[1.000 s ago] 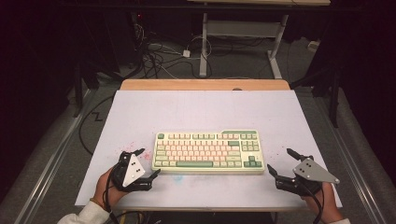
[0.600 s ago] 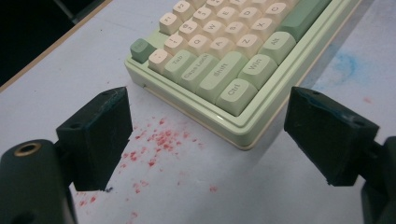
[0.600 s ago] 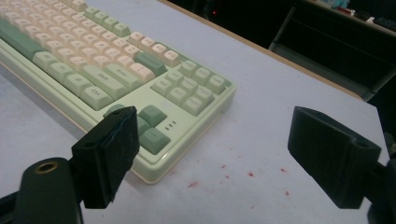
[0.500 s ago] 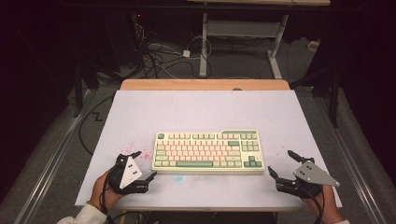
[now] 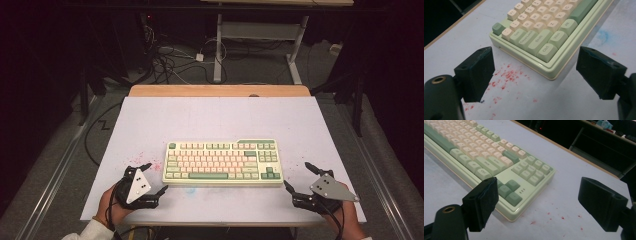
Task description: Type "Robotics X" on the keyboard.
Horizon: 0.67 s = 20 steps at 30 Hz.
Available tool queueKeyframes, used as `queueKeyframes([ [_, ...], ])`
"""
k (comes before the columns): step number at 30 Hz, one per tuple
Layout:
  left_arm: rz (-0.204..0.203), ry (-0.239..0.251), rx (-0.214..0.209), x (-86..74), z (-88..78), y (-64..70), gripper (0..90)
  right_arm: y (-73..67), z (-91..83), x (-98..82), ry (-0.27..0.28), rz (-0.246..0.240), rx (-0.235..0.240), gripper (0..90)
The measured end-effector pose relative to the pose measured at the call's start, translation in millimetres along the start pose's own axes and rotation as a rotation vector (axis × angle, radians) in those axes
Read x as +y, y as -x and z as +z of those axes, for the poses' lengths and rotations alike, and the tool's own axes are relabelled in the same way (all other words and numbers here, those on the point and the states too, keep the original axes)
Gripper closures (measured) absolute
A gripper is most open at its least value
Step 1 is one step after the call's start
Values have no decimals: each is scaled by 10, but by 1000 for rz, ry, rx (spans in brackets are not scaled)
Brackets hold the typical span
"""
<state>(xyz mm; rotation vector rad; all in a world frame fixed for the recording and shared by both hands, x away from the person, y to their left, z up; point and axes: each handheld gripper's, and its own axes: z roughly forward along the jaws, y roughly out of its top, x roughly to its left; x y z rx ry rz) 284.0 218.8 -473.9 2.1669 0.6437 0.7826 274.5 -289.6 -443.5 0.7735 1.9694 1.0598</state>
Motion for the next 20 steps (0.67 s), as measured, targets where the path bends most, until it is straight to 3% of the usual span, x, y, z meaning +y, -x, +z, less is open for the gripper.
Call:
queueKeyframes([
  [20, -19, -7, 3, 9, 36, -28, 146, 26, 17, -21, -8, 6, 6, 185],
])
